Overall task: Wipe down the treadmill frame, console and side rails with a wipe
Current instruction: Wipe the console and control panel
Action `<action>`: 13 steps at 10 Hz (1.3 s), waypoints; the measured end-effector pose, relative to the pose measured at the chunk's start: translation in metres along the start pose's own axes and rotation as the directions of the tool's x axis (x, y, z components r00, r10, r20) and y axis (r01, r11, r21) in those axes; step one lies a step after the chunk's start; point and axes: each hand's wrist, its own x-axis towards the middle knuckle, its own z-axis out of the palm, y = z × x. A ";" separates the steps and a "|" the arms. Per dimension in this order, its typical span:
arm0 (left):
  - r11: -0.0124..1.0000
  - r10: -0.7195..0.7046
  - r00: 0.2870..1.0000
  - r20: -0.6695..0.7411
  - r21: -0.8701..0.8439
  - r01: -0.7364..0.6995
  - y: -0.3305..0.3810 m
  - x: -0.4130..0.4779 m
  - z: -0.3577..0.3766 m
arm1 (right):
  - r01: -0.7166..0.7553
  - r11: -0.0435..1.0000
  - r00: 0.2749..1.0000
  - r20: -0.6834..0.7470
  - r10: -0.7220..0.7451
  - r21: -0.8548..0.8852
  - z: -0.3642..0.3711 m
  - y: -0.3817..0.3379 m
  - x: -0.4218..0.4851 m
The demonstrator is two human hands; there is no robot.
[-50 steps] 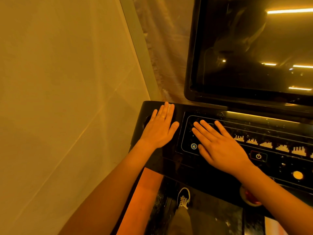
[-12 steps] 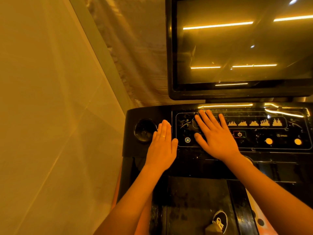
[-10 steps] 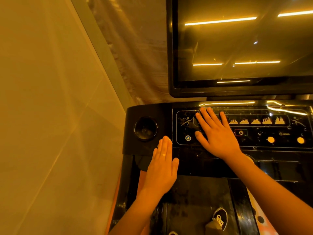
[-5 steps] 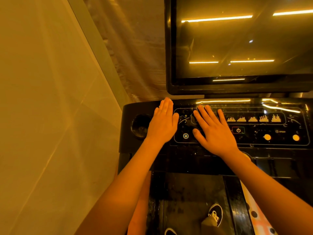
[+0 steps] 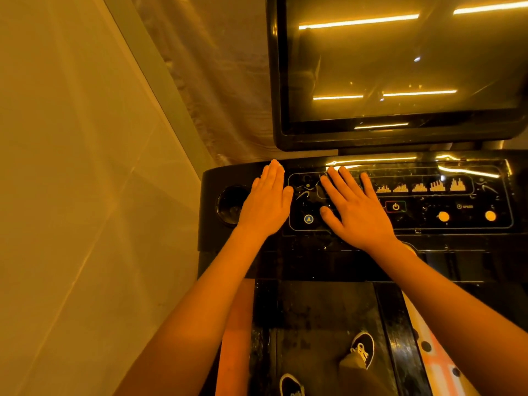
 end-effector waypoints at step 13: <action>0.998 0.049 0.997 -0.058 0.045 -0.047 0.011 -0.004 0.016 | -0.002 1.000 1.000 -0.009 0.002 0.000 0.003 0.004 0.000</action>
